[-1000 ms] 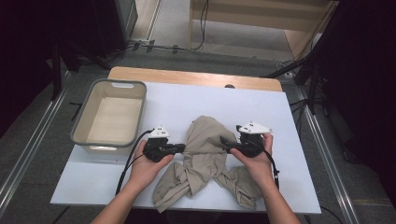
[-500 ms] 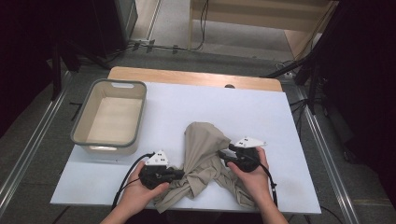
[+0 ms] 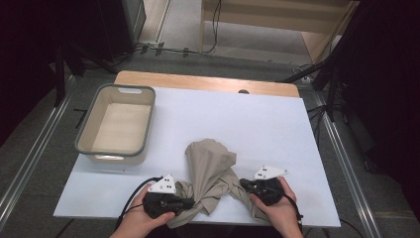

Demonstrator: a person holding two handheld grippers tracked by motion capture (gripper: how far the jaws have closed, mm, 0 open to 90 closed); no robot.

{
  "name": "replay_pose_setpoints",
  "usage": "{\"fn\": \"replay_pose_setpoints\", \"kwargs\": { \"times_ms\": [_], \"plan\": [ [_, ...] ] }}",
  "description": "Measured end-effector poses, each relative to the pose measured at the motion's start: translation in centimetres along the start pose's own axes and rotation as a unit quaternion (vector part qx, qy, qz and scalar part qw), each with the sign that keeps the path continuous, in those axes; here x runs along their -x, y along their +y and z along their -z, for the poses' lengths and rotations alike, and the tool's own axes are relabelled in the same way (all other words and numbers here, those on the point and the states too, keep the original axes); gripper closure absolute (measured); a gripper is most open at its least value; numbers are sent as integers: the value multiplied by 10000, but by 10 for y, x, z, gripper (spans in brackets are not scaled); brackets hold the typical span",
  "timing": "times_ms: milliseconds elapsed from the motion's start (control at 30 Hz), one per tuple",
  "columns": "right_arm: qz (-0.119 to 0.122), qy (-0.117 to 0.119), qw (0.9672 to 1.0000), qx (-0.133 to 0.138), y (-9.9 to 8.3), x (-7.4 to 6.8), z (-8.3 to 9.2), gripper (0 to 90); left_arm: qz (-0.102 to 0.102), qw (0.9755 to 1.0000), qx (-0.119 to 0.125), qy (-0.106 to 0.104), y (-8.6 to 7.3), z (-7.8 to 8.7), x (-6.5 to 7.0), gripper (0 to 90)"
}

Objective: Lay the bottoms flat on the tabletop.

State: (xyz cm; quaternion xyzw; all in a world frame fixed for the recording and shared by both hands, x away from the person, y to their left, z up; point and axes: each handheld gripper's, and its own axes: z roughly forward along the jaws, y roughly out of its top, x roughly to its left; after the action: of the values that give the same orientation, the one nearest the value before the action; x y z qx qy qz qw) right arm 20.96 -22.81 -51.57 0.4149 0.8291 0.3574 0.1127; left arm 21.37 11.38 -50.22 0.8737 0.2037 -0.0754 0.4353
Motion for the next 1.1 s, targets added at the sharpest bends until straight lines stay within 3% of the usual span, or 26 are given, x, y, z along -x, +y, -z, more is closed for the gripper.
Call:
{"fn": "replay_pose_setpoints", "kwargs": {
  "times_ms": [100, 167, 233, 300, 433, 500, 567, 633, 800, 867, 900, 967, 1033, 1100],
  "plan": [
    [-29, 49, 9996, 285, 1, 3, 9, 774, 36, 9997, 192, 137, 8, 1, -4, 781],
    [-89, 71, 9987, 504, 8, 4, 12, 727, 92, 9983, 396, 409, 19, 3, -10, 641],
    [-38, -25, 9976, 693, 18, 4, 11, 614, 173, 9969, 571, 518, 32, 5, -17, 577],
    [-73, -76, 9966, 813, 29, 5, 8, 561, 230, 9951, 630, 732, 45, 5, -24, 486],
    [-220, -79, 9934, 1127, 58, 12, 2, 447, 393, 9909, 687, 1087, 64, 0, -42, 432],
    [-108, 125, 9937, 1107, 75, 16, -3, 408, 537, 9905, 683, 1061, 64, -5, -49, 432],
    [-8, 115, 9951, 986, 89, 19, -11, 372, 575, 9904, 693, 1050, 59, -6, -49, 431],
    [-69, 207, 9962, 838, 100, 22, -21, 326, 602, 9920, 727, 832, 51, -6, -48, 399],
    [-53, 416, 9987, 294, 107, 17, -53, 252, 582, 9899, 822, 994, 44, -1, -46, 178],
    [-69, 485, 9987, 126, 105, 12, -61, 270, 607, 9887, 950, 992, 42, 3, -46, 135],
    [-48, 506, 9987, 61, 103, 10, -64, 356, 603, 9883, 973, 1008, 42, 5, -46, 133],
    [59, 520, 9985, 184, 101, 7, -62, 598, 600, 9879, 991, 1029, 41, 6, -46, 131],
    [233, 333, 9988, 263, 101, 5, -56, 780, 600, 9876, 1006, 1044, 40, 7, -47, 130],
    [221, 164, 9986, 456, 103, 9, -47, 802, 620, 9868, 1052, 1064, 41, 8, -46, 130]
  ]
}}
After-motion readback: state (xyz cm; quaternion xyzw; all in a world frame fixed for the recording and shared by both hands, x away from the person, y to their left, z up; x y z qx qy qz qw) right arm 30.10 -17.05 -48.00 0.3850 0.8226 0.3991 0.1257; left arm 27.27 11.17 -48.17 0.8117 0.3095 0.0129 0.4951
